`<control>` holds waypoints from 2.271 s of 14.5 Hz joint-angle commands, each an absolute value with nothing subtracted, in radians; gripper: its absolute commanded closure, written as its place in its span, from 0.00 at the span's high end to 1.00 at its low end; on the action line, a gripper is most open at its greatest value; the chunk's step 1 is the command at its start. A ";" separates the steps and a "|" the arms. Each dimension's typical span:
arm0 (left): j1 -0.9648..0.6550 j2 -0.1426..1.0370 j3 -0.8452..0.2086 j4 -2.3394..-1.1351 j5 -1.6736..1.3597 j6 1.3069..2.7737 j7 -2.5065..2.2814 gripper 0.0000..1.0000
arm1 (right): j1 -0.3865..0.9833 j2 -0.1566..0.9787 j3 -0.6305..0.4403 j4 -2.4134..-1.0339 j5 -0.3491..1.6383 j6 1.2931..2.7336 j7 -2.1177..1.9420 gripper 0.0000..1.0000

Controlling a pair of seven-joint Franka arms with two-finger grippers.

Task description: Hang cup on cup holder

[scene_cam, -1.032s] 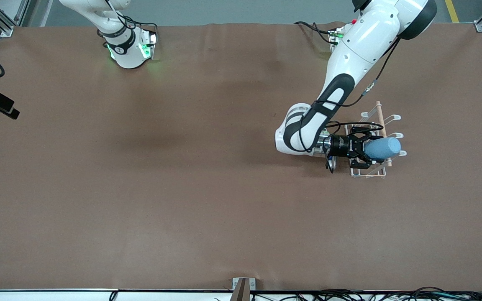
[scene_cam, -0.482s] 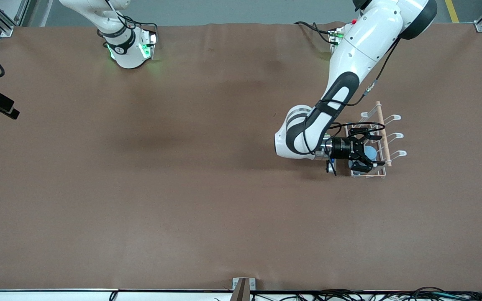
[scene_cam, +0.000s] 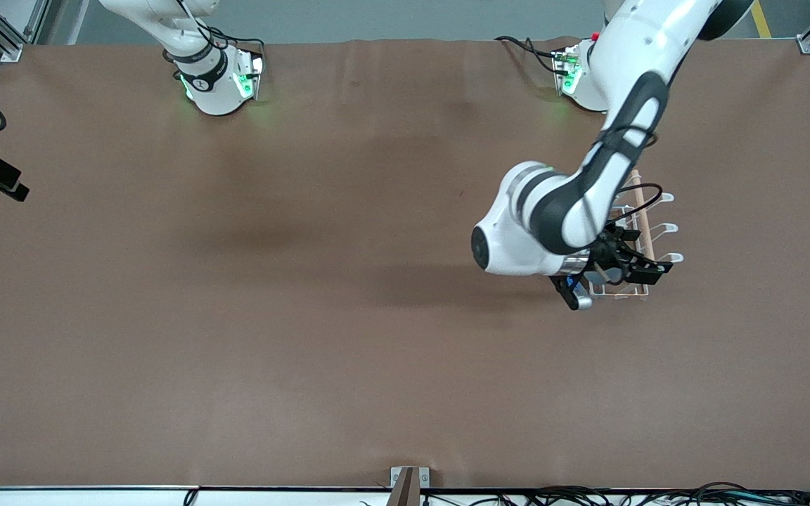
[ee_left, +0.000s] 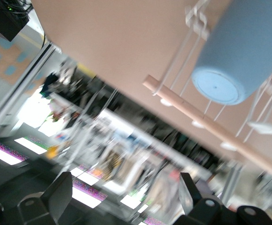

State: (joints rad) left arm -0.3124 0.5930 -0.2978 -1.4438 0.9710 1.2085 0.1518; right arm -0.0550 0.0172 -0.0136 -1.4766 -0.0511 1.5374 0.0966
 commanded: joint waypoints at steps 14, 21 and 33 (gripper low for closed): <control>-0.008 0.005 -0.155 -1.693 0.100 1.753 -0.077 1.00 | -0.063 0.003 -0.012 -1.491 -0.014 1.517 0.052 1.00; -0.040 -0.070 -0.069 -1.689 -0.009 1.746 -0.077 1.00 | -0.063 0.003 -0.012 -1.491 -0.015 1.517 0.051 1.00; -0.090 -0.040 0.008 -1.532 -0.009 1.520 -0.113 1.00 | -0.064 0.003 -0.012 -1.493 -0.014 1.517 0.051 1.00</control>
